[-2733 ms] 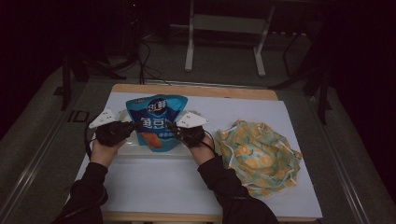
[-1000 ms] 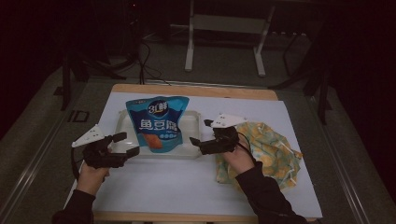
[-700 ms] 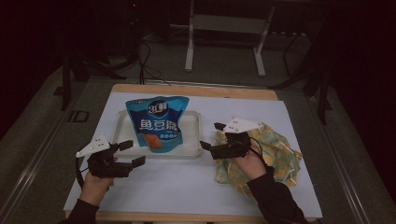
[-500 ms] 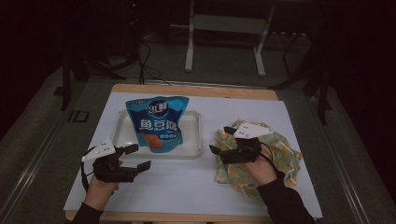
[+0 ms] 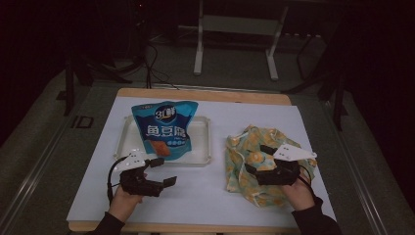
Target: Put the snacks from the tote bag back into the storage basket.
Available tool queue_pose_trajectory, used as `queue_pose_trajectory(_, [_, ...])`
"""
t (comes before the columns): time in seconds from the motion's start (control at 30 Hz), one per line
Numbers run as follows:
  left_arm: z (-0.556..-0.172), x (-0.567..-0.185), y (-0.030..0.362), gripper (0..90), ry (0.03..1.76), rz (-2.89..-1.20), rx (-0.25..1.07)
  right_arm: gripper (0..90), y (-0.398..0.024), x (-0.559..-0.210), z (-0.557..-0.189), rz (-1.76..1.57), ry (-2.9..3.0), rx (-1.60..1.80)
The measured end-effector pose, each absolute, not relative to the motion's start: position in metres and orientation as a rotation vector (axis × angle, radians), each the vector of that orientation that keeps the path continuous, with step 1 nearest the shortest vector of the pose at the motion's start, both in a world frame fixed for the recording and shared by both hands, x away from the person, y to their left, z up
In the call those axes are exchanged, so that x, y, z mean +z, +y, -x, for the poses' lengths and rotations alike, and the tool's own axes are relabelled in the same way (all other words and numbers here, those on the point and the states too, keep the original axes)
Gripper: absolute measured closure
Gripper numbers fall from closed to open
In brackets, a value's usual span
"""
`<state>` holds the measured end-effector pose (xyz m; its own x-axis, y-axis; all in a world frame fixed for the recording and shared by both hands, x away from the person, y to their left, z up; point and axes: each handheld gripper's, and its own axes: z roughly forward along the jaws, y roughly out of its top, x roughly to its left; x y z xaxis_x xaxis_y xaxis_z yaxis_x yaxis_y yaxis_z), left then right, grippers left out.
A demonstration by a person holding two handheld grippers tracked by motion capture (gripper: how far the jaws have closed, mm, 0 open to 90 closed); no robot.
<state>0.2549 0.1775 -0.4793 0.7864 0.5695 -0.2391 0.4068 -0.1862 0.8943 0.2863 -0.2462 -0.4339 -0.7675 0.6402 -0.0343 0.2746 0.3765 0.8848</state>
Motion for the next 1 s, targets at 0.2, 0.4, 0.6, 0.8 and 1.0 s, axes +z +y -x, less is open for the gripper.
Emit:
queue_pose_trajectory(0.2, [-0.257,-0.486,0.167,12.3,0.734,-1.822,0.173,15.5,-0.268,-0.445,-0.275,-0.843,2.264,1.327])
queue_pose_trajectory(0.4, [-0.255,-0.496,0.16,5.5,0.74,-1.848,0.192,15.4,-0.286,-0.457,-0.265,-0.888,2.245,1.296])
queue_pose_trajectory(0.6, [-0.253,-0.503,0.152,2.6,0.733,-1.885,0.165,15.3,-0.304,-0.457,-0.255,-0.924,2.193,1.319])
queue_pose_trajectory(0.8, [-0.25,-0.506,0.15,2.6,0.719,-1.892,0.179,14.6,-0.321,-0.46,-0.245,-0.945,2.135,1.385])
queue_pose_trajectory(1.0, [-0.247,-0.508,0.153,2.7,0.712,-1.902,0.204,14.6,-0.331,-0.461,-0.239,-0.92,2.054,1.448])
